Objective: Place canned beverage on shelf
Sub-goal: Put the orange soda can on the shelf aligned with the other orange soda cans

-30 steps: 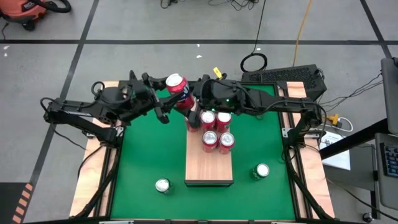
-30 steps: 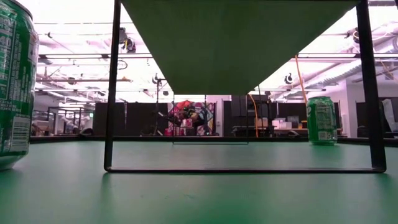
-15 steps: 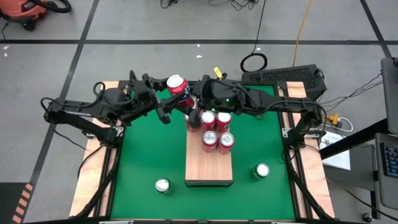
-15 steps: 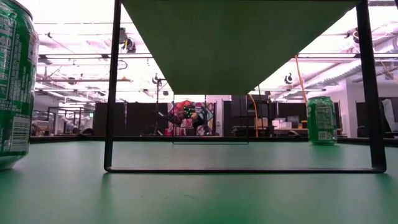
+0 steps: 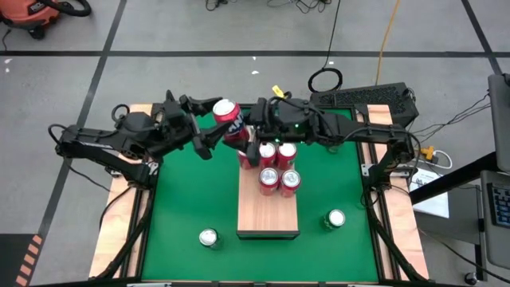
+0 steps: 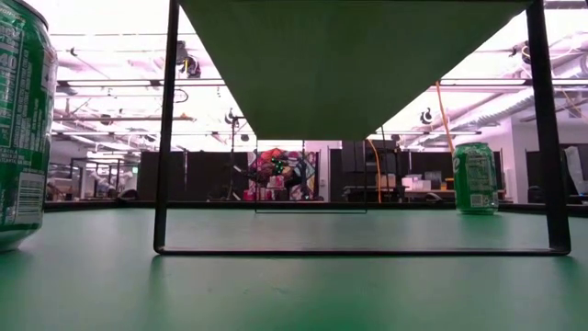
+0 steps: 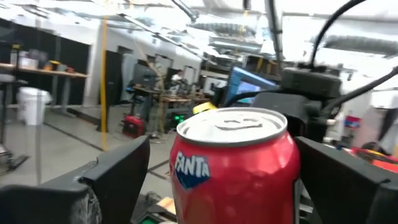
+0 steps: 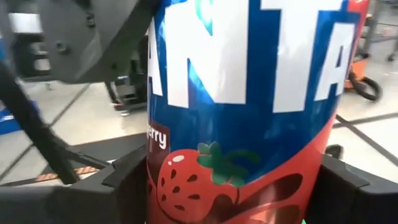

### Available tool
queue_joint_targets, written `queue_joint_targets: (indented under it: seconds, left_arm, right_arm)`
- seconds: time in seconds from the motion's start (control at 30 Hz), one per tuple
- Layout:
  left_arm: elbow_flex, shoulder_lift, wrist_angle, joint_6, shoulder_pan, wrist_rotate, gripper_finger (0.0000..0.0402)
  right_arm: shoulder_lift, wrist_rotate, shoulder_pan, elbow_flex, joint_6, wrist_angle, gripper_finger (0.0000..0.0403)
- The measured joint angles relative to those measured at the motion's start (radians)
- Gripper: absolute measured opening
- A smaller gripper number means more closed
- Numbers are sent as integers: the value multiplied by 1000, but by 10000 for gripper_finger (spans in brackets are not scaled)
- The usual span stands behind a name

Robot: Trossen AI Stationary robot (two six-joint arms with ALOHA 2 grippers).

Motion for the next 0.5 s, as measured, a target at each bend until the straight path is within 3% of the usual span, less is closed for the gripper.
queue_joint_targets:
  seconds: [0.23, 0.5]
  left_arm:
    - [2, -28, 17, -17, 1, 119, 378]
    - [2, -31, 7, -16, 1, 230, 334]
  right_arm:
    - [0, -99, 0, 0, -23, 53, 294]
    - [0, -149, 1, 0, -61, 68, 294]
